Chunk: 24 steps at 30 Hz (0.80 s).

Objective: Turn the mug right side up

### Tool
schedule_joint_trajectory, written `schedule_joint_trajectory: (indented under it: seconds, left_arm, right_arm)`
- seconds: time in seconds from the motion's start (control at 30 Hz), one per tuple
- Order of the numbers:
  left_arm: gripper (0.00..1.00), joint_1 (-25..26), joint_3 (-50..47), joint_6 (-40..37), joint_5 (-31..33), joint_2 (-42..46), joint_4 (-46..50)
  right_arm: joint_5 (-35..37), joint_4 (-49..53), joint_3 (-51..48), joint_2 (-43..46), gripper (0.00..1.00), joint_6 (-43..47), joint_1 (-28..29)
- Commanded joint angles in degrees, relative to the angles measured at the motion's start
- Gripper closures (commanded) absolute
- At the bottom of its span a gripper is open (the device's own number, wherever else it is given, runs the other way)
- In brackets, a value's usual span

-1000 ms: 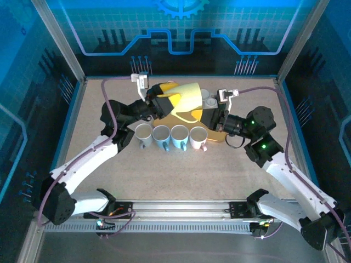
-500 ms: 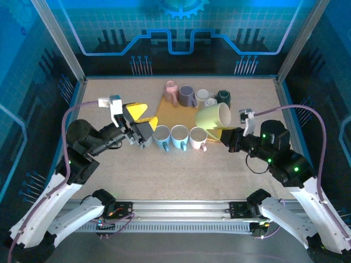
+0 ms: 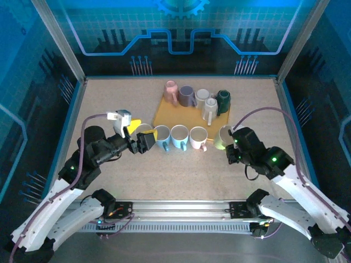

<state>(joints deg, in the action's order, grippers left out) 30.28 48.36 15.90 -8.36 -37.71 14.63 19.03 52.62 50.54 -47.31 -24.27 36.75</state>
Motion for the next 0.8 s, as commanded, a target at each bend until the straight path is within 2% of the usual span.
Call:
schedule_joint_trajectory:
  seconds: [0.0, 0.23, 0.77]
  left_arm:
    - [0.02, 0.45, -0.84, -2.34, 1.46, 0.94, -0.09]
    - [0.02, 0.41, -2.32, -2.54, 2.3, 2.43, -0.66]
    - [0.01, 0.43, -3.4, -1.84, 1.91, 1.92, -1.54]
  right_arm:
    - [2.79, -8.25, -3.2, -0.59, 1.0, -1.91, 0.43]
    - [0.93, -16.75, -8.51, -7.08, 1.0, -2.9, -0.28]
    - [6.29, -24.44, -10.37, -16.66, 1.0, -2.88, -0.68]
